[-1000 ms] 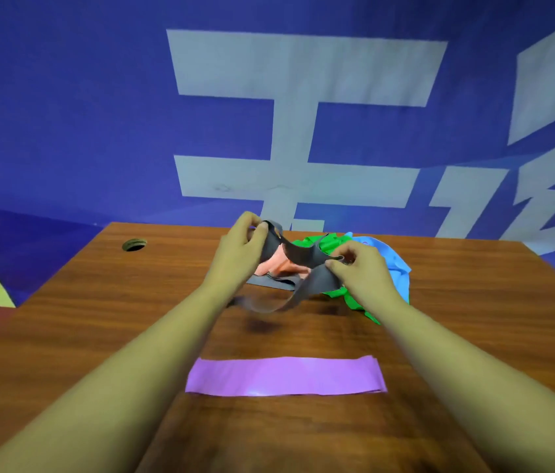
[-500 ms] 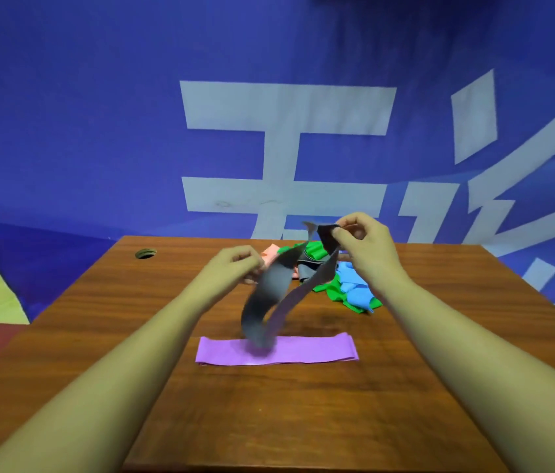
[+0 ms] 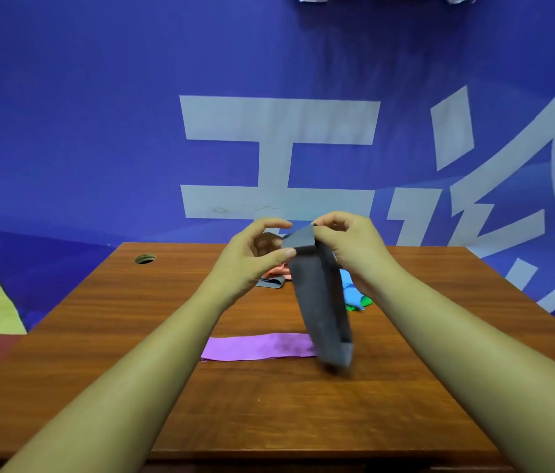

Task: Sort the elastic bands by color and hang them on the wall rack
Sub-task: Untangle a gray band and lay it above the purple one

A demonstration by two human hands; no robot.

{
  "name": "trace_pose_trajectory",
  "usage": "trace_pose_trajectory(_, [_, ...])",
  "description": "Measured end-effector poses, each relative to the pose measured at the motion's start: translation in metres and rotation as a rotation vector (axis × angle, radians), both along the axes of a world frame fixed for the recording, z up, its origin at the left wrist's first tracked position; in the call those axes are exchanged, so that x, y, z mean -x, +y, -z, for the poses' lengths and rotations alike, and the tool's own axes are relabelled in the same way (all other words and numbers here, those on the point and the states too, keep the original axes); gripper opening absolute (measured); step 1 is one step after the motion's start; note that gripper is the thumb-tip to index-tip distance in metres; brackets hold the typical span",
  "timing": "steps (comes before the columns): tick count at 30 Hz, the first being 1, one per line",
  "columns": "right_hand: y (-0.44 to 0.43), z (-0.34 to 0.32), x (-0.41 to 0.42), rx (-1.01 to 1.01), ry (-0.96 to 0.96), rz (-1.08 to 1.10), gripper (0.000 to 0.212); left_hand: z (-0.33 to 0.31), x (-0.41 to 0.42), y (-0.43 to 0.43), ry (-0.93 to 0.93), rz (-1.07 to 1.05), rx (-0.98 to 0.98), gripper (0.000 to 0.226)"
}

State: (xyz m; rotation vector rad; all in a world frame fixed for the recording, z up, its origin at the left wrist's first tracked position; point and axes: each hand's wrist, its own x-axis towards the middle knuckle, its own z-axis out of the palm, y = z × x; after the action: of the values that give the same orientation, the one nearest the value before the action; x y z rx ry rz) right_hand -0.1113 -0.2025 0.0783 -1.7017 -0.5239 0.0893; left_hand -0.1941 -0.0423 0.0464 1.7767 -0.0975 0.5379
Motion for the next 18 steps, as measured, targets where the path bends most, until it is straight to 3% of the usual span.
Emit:
trace_pose_trajectory(2, [-0.001, 0.002, 0.003, -0.015, 0.049, -0.017, 0.008, 0.001, 0.001, -0.001, 0.007, 0.014, 0.001, 0.031])
trace_pose_trajectory(8, [-0.007, 0.005, 0.012, 0.029, 0.117, -0.146, 0.014, -0.001, -0.001, 0.006, -0.106, -0.21, -0.054, 0.007])
trace_pose_trajectory(11, [-0.006, 0.003, 0.015, 0.033, -0.007, -0.186, 0.011, -0.003, 0.0, 0.008, -0.103, -0.183, -0.049, 0.008])
trace_pose_trajectory(15, [-0.001, -0.004, 0.021, 0.224, -0.292, -0.198, 0.01, -0.001, 0.002, 0.008, -0.099, -0.082, 0.051, 0.012])
trace_pose_trajectory(18, [0.005, -0.01, 0.024, 0.197, -0.329, -0.143, 0.005, 0.008, 0.004, 0.006, -0.043, 0.007, 0.202, 0.015])
